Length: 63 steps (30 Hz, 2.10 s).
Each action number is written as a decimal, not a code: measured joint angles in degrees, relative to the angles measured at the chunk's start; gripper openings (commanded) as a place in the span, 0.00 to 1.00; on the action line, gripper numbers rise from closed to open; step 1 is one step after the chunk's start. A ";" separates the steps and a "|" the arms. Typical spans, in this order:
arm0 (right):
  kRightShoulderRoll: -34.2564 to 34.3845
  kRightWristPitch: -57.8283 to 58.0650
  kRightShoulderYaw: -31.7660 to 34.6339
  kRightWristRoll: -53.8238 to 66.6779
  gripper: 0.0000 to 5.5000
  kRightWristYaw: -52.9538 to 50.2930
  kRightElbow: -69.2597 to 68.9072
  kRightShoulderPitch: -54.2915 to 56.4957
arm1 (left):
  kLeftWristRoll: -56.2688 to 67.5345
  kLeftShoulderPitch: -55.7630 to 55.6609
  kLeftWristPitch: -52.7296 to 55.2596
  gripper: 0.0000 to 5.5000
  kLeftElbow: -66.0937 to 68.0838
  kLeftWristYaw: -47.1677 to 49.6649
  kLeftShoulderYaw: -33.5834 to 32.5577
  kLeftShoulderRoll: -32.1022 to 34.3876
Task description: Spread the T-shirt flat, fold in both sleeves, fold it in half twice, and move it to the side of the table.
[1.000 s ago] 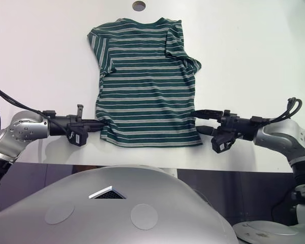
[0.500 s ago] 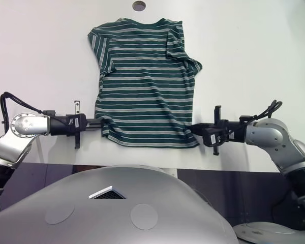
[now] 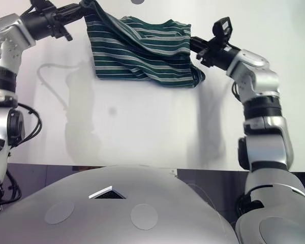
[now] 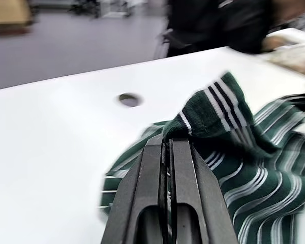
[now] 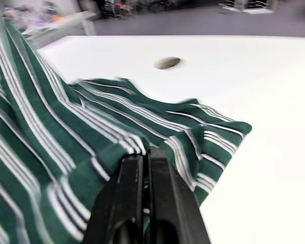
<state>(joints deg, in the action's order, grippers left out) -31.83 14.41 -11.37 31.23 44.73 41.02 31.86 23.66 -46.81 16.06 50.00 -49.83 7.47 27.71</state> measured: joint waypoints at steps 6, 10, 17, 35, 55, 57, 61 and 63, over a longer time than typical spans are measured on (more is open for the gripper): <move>7.89 -2.82 4.88 -8.25 0.13 -4.35 20.51 9.89 | -10.47 -5.68 -8.39 0.14 19.83 7.80 -1.06 -5.56; 9.22 1.24 14.11 -6.12 0.17 -9.62 26.36 13.32 | -12.87 -6.47 -10.57 0.15 22.00 12.24 -3.41 -7.33; 9.22 -2.84 23.02 -6.79 0.09 -16.47 26.98 14.64 | -15.80 -3.29 -19.12 0.12 17.68 12.18 -6.50 -3.53; -10.11 -16.94 -8.49 -28.31 0.00 18.30 -24.22 -16.89 | -28.60 22.44 -22.24 0.01 -22.43 -13.61 14.89 16.53; 22.83 4.36 -9.57 -16.21 0.00 -3.66 -14.05 -7.13 | -26.71 24.30 -6.99 0.01 -47.22 -15.05 17.55 7.27; 24.42 1.73 -9.03 -18.04 0.00 -3.72 -9.38 -4.83 | -28.58 26.25 -3.57 0.01 -47.42 -14.25 20.26 6.11; 25.87 -0.48 -8.89 -20.20 0.00 -3.14 -5.41 -3.33 | -28.62 27.09 -1.62 0.01 -47.92 -15.40 21.51 7.51; 25.98 -0.41 -8.37 -20.40 0.00 -2.29 -4.53 -2.99 | -28.60 27.11 -2.85 0.01 -47.15 -15.57 21.70 7.75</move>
<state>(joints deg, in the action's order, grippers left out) -5.85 14.00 -19.74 10.83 42.44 36.49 28.87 -4.94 -19.69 13.21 2.86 -65.40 29.17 35.46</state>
